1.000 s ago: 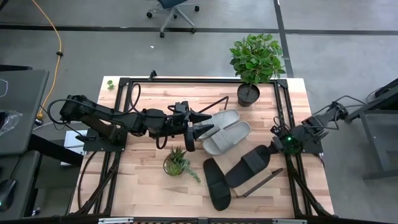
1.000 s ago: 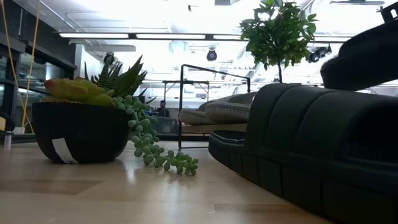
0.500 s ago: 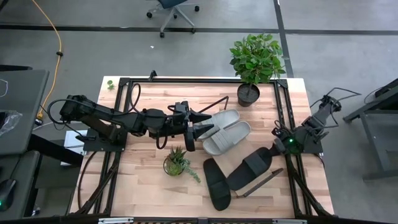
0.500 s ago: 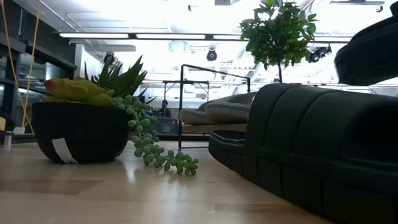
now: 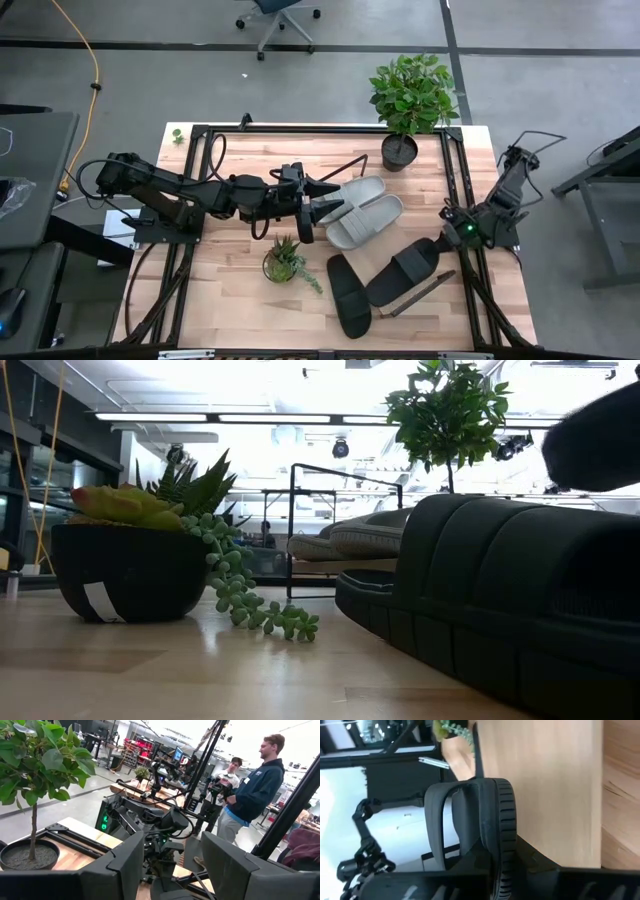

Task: Pick and place slides into the shelf
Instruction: Put the top black slide on the shelf

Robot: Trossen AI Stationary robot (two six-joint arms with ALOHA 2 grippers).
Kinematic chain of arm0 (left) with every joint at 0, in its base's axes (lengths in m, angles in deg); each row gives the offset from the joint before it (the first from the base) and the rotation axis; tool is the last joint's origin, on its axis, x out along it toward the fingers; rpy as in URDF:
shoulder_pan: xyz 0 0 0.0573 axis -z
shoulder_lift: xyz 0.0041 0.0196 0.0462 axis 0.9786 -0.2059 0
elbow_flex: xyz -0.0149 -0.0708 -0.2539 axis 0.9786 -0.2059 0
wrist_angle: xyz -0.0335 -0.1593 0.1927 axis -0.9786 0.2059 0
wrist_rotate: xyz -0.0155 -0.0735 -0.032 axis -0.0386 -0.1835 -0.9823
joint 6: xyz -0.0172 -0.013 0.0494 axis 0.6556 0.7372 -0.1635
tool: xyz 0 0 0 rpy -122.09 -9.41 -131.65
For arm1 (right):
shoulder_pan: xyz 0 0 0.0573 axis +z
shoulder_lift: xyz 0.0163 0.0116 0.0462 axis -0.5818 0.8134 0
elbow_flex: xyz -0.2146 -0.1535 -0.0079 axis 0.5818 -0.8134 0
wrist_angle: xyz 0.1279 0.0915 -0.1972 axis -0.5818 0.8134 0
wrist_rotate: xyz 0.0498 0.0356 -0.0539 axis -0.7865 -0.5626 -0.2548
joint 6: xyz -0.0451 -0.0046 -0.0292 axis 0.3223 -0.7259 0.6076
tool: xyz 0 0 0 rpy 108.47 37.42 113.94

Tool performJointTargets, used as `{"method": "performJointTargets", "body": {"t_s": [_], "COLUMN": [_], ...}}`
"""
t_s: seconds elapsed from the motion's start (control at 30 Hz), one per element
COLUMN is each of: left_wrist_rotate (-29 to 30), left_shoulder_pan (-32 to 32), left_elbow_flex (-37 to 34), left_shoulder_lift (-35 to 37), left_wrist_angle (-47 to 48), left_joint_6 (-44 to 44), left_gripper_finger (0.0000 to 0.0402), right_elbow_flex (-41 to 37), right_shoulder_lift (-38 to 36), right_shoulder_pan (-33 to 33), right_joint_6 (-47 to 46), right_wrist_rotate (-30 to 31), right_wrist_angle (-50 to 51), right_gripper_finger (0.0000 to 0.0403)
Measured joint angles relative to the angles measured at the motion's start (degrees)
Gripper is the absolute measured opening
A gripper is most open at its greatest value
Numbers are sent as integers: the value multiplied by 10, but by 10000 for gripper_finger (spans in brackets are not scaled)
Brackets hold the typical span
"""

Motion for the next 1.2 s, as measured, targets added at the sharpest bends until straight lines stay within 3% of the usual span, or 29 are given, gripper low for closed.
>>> {"method": "performJointTargets", "body": {"t_s": [0.27,0.73,1.03,1.2], "left_wrist_rotate": [0,0,0,0], "left_shoulder_pan": [0,0,0,0], "left_elbow_flex": [0,0,0,0], "left_shoulder_lift": [0,0,0,0], "left_wrist_angle": [0,0,0,0], "left_joint_6": [0,0,-5,-5], "left_gripper_finger": [184,184,184,184], "right_elbow_flex": [0,0,0,0], "right_shoulder_lift": [66,134,146,146], "right_shoulder_pan": [32,85,94,93], "right_joint_6": [-55,-130,-140,-141], "right_wrist_rotate": [-7,40,82,57], "right_wrist_angle": [-6,-14,5,18], "right_gripper_finger": [5,5,5,5]}}
